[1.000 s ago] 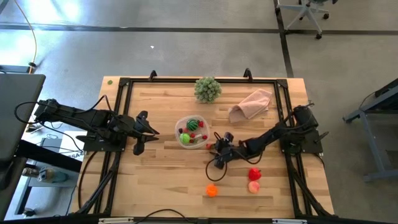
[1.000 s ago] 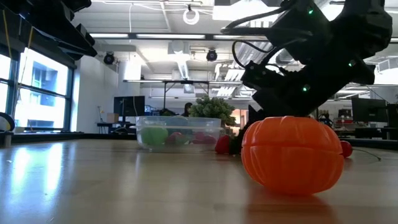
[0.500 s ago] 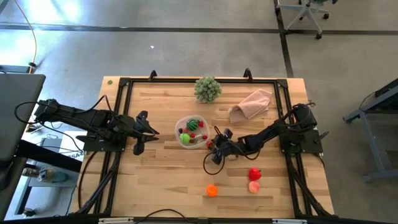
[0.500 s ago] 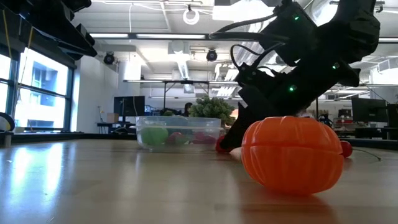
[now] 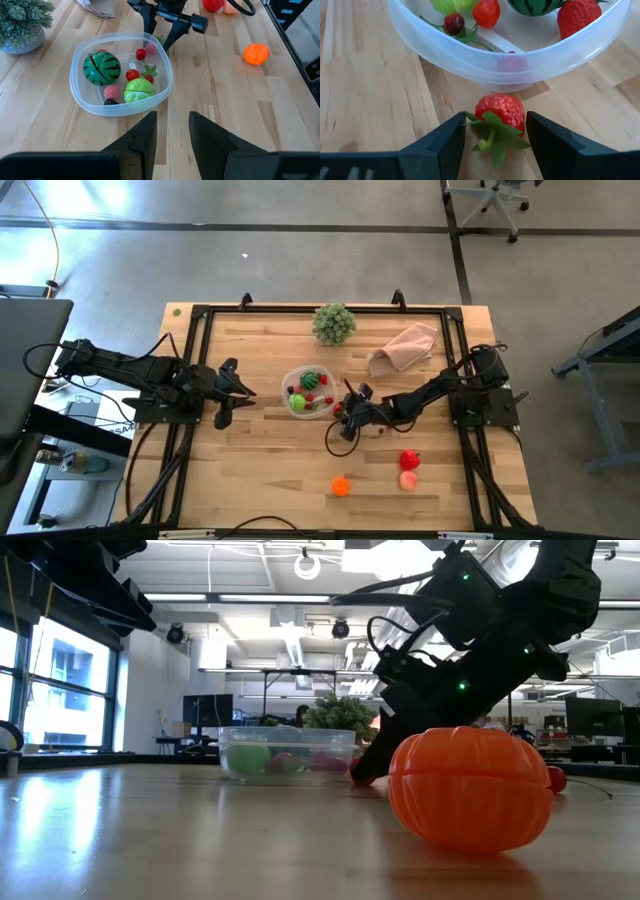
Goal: Pick and placing Produce into tupperware
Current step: Put the red strawberry into the transparent bin
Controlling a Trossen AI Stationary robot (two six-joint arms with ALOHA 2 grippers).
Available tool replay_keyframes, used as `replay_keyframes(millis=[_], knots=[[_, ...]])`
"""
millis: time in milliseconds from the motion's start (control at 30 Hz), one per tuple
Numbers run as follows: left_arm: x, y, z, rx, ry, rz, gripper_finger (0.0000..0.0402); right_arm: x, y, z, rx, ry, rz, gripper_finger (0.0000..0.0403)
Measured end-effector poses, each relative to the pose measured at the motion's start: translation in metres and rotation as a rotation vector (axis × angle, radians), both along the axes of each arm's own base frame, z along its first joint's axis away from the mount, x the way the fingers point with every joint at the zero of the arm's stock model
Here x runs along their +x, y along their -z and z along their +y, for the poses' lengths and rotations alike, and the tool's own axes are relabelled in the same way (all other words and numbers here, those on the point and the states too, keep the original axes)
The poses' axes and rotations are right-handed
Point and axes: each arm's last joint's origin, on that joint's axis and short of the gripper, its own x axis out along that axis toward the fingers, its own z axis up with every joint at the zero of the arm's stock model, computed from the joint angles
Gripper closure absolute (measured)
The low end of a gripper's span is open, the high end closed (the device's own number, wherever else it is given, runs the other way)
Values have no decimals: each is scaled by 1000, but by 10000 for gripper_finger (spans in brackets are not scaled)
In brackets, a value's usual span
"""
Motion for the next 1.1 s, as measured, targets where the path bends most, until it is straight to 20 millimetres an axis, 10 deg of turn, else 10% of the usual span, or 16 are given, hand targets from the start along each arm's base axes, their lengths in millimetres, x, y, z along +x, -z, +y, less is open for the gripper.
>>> replay_keyframes(millis=[1100], knots=[[0,0,0,0,0,0,300,0,-1,3,19,-49,3,258]])
